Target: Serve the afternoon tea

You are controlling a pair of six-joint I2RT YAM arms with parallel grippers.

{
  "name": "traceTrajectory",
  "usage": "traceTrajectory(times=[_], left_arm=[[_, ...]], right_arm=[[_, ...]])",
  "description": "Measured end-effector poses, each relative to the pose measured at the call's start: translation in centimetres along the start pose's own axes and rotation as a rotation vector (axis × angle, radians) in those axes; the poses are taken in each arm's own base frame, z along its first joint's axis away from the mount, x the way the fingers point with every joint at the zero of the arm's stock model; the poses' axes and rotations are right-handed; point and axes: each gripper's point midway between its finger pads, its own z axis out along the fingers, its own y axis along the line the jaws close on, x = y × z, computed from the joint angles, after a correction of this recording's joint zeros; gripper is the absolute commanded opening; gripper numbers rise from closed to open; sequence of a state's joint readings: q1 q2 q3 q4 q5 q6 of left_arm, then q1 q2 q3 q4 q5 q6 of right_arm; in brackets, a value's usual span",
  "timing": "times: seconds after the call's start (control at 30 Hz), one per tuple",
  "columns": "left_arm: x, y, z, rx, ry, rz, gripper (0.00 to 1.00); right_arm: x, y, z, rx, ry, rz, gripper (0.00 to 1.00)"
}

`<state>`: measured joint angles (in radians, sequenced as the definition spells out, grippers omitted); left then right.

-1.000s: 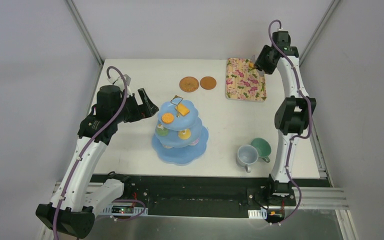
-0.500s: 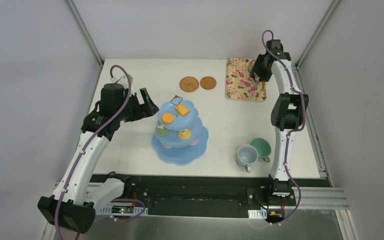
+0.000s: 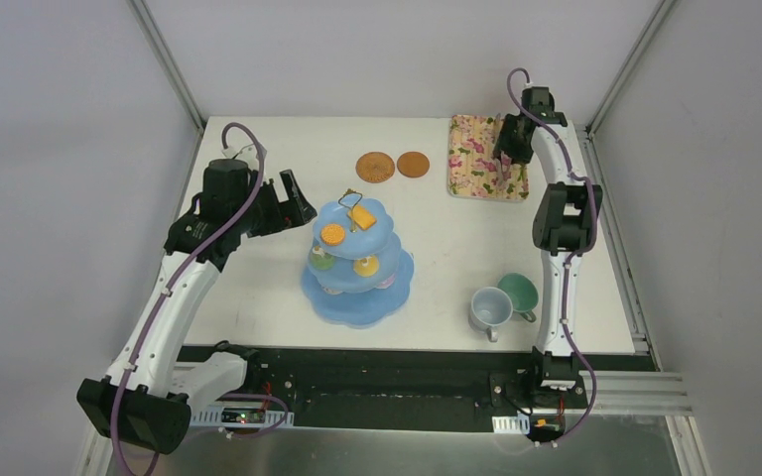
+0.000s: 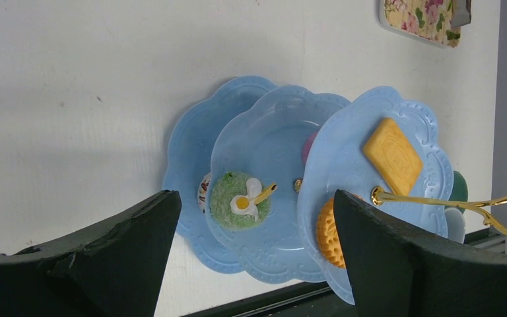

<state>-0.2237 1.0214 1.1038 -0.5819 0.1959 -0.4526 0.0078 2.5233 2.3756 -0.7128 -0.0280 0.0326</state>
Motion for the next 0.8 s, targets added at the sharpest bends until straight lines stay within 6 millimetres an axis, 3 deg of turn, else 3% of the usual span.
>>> traceTrajectory(times=[0.3,0.8], left_arm=[[0.3,0.2,0.6,-0.01,0.02,-0.003,0.9],[0.2,0.2,0.7,-0.011,0.023,-0.003,0.9]], right_arm=[[-1.5,0.3,0.4,-0.012,-0.056,-0.086,0.52],[-1.1,-0.2,1.7,0.05,-0.062,-0.162,0.32]])
